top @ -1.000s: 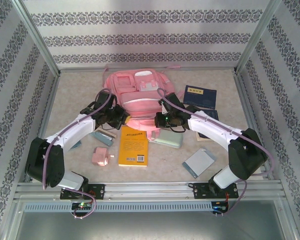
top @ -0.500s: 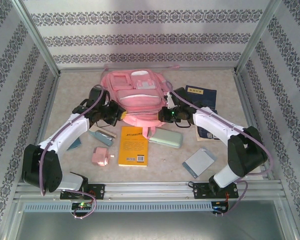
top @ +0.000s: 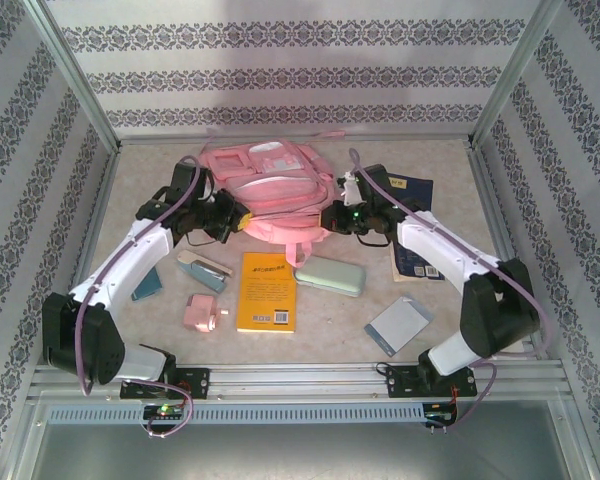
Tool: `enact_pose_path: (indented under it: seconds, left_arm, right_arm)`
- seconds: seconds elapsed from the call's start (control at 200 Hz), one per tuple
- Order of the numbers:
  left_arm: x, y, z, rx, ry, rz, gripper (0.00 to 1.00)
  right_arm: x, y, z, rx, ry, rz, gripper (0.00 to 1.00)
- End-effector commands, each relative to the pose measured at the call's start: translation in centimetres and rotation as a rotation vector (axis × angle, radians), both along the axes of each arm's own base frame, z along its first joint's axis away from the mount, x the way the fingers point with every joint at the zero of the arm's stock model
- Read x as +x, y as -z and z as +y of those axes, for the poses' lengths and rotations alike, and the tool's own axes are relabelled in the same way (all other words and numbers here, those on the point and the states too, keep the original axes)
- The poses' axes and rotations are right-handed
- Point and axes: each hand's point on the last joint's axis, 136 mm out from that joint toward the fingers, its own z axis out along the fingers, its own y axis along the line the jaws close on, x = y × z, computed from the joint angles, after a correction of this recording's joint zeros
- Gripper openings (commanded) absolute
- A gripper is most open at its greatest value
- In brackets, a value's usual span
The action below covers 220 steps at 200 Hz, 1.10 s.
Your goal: Pack books, pencil case, and school supplies into a backpack
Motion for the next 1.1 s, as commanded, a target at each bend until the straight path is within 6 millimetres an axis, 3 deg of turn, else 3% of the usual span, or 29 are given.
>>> enact_pose_path:
  seconds: [0.0,0.255,0.34,0.4,0.48,0.63,0.735,0.939,1.094]
  left_arm:
    - [1.4,-3.4,-0.9,0.040,0.109,-0.140,0.00]
    - [3.6,-4.4,-3.7,0.159,0.311,-0.237,0.02]
    - [4.7,-4.8,-4.2,0.239,0.366,-0.270,0.15]
    - [5.2,-4.0,-4.0,0.279,0.373,-0.238,0.28]
    - [5.3,-2.8,-3.5,0.299,0.356,-0.184,0.37]
    - [3.6,-3.1,-1.9,0.345,0.307,-0.177,0.49]
    - [1.8,-2.9,-1.1,0.352,0.284,-0.161,0.52]
    - [-1.1,-0.2,-3.8,0.280,0.324,-0.105,0.52]
    - [-2.6,2.2,-6.5,0.200,0.321,-0.022,0.54]
  right_arm:
    - [1.0,-1.2,-4.6,-0.108,0.161,-0.029,0.00]
    - [-2.4,-3.8,-2.6,-0.107,0.008,-0.047,0.00]
    - [-3.7,-4.4,-1.7,-0.127,-0.027,-0.079,0.00]
    - [-4.4,-4.6,-1.0,-0.124,-0.030,-0.090,0.00]
    - [-4.8,-4.3,0.3,-0.096,-0.021,-0.081,0.00]
    - [-4.2,-3.4,2.6,-0.036,-0.006,-0.029,0.00]
    - [-3.4,-2.7,4.5,0.025,-0.001,0.046,0.00]
    - [-2.6,-0.2,6.1,0.084,0.085,0.243,0.00]
    - [-3.1,0.5,7.1,0.150,0.095,0.312,0.00]
